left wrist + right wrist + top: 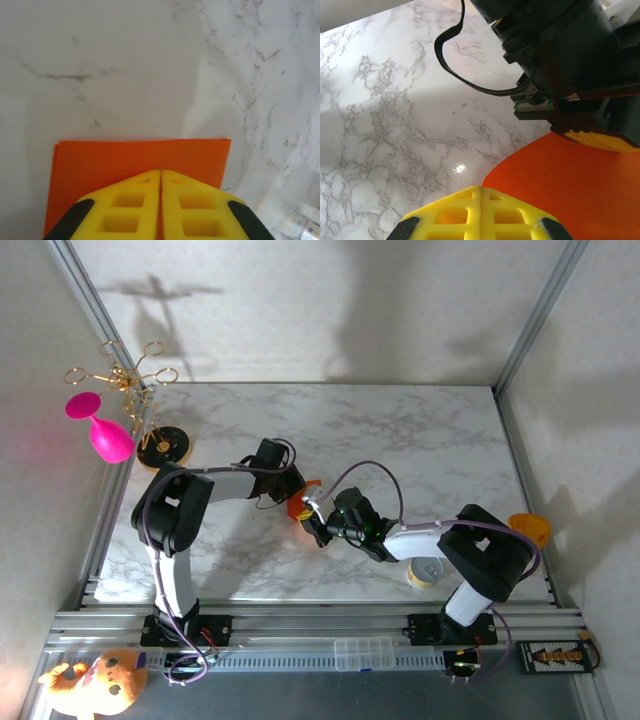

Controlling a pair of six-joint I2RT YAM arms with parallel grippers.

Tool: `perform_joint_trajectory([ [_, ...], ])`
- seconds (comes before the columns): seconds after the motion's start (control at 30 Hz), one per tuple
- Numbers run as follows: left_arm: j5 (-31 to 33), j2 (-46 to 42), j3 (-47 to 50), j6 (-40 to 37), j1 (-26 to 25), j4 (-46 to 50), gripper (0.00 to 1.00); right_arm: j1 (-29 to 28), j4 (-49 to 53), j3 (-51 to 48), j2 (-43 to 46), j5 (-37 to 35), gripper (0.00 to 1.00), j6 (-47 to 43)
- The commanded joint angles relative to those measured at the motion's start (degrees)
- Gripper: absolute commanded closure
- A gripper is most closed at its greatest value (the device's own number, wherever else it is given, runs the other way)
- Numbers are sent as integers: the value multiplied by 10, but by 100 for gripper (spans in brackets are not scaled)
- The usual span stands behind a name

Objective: Fold a paper plane with a square sheet of paper (pick it up from the middle)

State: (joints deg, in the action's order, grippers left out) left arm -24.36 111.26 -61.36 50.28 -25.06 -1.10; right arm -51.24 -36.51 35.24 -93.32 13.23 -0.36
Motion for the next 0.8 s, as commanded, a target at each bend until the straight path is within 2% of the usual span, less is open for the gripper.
perform_joint_trajectory([
  [0.0, 11, 20, -14, -31, -8, 43, 92, 6, 12, 7, 3, 26, 100, 18],
  [0.4, 19, 44, -27, -73, -11, 79, 98, 28, 69, 45, -40, -38, 100, 23],
  [0.77, 4, 46, -23, -76, -13, 66, 100, 36, 92, 70, -76, -84, 100, 50],
])
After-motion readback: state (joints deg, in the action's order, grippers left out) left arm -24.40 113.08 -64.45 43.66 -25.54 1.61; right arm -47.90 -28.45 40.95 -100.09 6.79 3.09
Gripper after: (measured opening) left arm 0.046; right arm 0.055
